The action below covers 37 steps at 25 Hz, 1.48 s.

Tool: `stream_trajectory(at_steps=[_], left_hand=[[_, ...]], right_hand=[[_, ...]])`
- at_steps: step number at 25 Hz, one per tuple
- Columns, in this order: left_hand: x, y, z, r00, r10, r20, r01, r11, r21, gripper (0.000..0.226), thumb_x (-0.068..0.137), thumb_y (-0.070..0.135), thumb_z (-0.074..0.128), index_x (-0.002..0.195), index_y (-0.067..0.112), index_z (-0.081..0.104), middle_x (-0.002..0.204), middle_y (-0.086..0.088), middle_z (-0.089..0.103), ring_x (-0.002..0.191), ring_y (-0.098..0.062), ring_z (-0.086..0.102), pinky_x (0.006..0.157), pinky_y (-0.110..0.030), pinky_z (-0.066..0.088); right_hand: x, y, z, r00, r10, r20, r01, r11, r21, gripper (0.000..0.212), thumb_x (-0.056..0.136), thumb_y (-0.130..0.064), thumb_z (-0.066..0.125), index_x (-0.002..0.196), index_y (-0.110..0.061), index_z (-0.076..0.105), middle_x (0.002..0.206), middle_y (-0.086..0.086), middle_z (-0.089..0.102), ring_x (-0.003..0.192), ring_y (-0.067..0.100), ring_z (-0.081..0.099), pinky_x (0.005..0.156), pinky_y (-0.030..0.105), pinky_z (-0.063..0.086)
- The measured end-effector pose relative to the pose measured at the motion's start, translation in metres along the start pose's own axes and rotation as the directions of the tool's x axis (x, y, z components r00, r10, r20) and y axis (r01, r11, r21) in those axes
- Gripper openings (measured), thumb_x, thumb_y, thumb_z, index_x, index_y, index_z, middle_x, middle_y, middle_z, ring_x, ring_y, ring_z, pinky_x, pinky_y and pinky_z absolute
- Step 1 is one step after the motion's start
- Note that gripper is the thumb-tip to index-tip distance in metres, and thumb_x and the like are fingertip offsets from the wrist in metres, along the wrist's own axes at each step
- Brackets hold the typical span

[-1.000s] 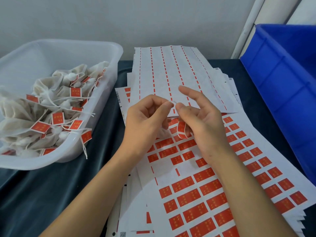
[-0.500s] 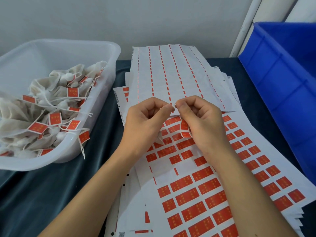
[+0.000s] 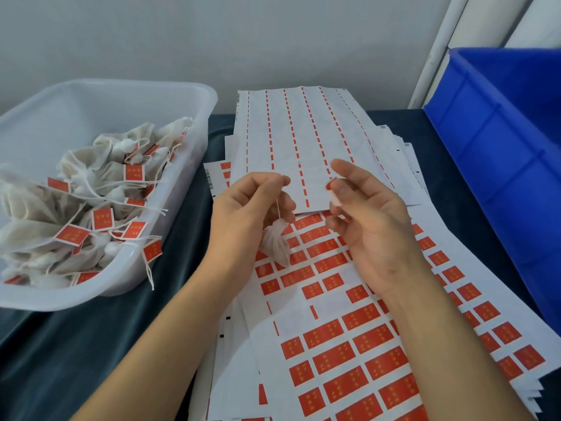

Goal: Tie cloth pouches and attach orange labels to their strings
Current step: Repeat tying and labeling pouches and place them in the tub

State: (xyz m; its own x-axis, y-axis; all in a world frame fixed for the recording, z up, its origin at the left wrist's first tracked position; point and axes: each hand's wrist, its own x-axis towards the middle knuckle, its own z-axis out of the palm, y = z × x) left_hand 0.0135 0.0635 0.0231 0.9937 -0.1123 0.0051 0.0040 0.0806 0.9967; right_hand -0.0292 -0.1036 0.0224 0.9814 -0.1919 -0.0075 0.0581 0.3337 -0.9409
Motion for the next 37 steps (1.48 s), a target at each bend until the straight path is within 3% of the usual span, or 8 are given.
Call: stream_trajectory(at_steps=[2, 4, 8, 11, 14, 20, 24, 37], left_hand=[[-0.001, -0.001, 0.002, 1.0, 0.008, -0.026, -0.008, 1.0, -0.015, 0.023, 0.105, 0.029, 0.062, 0.092, 0.029, 0.081, 0.08, -0.006, 0.075, 0.067, -0.018, 0.07, 0.074, -0.024, 0.059], [-0.001, -0.002, 0.003, 0.999, 0.012, -0.053, -0.013, 1.0, -0.016, 0.02, 0.105, 0.03, 0.063, 0.094, 0.027, 0.08, 0.083, -0.006, 0.076, 0.07, -0.019, 0.072, 0.075, -0.026, 0.06], [-0.005, -0.003, 0.008, 0.995, 0.043, -0.09, -0.041, 0.999, 0.015, 0.017, 0.103, 0.03, 0.064, 0.098, 0.022, 0.078, 0.089, 0.001, 0.078, 0.082, -0.017, 0.076, 0.074, -0.026, 0.063], [-0.008, -0.005, 0.012, 0.992, 0.062, -0.112, -0.055, 0.996, 0.07, 0.015, 0.1, 0.036, 0.067, 0.097, 0.026, 0.079, 0.095, 0.011, 0.078, 0.091, -0.011, 0.076, 0.077, -0.028, 0.064], [-0.011, -0.006, 0.012, 0.992, 0.084, -0.096, -0.074, 0.993, 0.095, 0.017, 0.097, 0.041, 0.067, 0.099, 0.028, 0.079, 0.094, 0.011, 0.079, 0.088, -0.011, 0.076, 0.074, -0.022, 0.062], [-0.015, -0.005, 0.016, 0.991, 0.125, -0.051, -0.118, 0.985, 0.126, 0.027, 0.088, 0.047, 0.067, 0.102, 0.028, 0.079, 0.094, 0.012, 0.079, 0.088, -0.01, 0.077, 0.072, -0.018, 0.06], [-0.015, -0.007, 0.016, 0.991, 0.136, -0.011, -0.133, 0.983, 0.129, 0.018, 0.095, 0.038, 0.068, 0.105, 0.026, 0.079, 0.095, 0.013, 0.08, 0.09, -0.009, 0.077, 0.073, -0.016, 0.059], [-0.017, -0.007, 0.016, 0.982, 0.175, 0.068, -0.181, 0.98, 0.089, 0.021, 0.096, 0.035, 0.064, 0.107, 0.025, 0.078, 0.1, 0.01, 0.08, 0.095, -0.013, 0.077, 0.078, -0.02, 0.06]], right_hand=[[0.0, 0.003, 0.0, 1.0, -0.007, 0.02, 0.008, 0.999, -0.052, 0.031, 0.084, -0.036, 0.074, 0.115, -0.03, 0.076, 0.116, -0.001, 0.076, 0.104, 0.022, 0.074, 0.085, 0.039, 0.06], [-0.002, 0.005, 0.001, 1.0, -0.017, 0.013, 0.019, 0.994, -0.111, 0.026, 0.083, -0.039, 0.075, 0.108, -0.031, 0.077, 0.11, -0.001, 0.077, 0.101, 0.023, 0.074, 0.089, 0.043, 0.059], [-0.005, 0.007, 0.006, 0.998, -0.045, 0.039, 0.051, 0.986, -0.157, 0.02, 0.083, -0.038, 0.074, 0.1, -0.029, 0.077, 0.099, 0.001, 0.076, 0.086, 0.02, 0.072, 0.082, 0.034, 0.059], [-0.006, 0.007, 0.01, 0.997, -0.067, 0.046, 0.074, 0.983, -0.17, 0.021, 0.083, -0.038, 0.074, 0.102, -0.028, 0.076, 0.095, 0.001, 0.076, 0.079, 0.019, 0.072, 0.082, 0.036, 0.061], [-0.008, 0.006, 0.014, 0.992, -0.123, 0.019, 0.125, 0.977, -0.173, 0.024, 0.083, -0.038, 0.074, 0.104, -0.027, 0.074, 0.093, 0.001, 0.076, 0.072, 0.019, 0.072, 0.075, 0.034, 0.062], [-0.012, 0.006, 0.02, 0.965, -0.258, -0.054, 0.233, 0.93, -0.283, 0.02, 0.084, -0.037, 0.078, 0.1, -0.027, 0.072, 0.091, -0.01, 0.077, 0.078, 0.017, 0.076, 0.066, 0.021, 0.06], [-0.011, 0.007, 0.019, 0.951, -0.289, -0.107, 0.243, 0.917, -0.318, 0.018, 0.086, -0.035, 0.08, 0.098, -0.025, 0.071, 0.087, -0.009, 0.076, 0.071, 0.017, 0.075, 0.061, 0.022, 0.06], [-0.009, 0.009, 0.02, 0.944, -0.3, -0.136, 0.245, 0.916, -0.319, 0.02, 0.087, -0.035, 0.078, 0.098, -0.02, 0.072, 0.087, -0.005, 0.076, 0.073, 0.018, 0.075, 0.06, 0.024, 0.06]])
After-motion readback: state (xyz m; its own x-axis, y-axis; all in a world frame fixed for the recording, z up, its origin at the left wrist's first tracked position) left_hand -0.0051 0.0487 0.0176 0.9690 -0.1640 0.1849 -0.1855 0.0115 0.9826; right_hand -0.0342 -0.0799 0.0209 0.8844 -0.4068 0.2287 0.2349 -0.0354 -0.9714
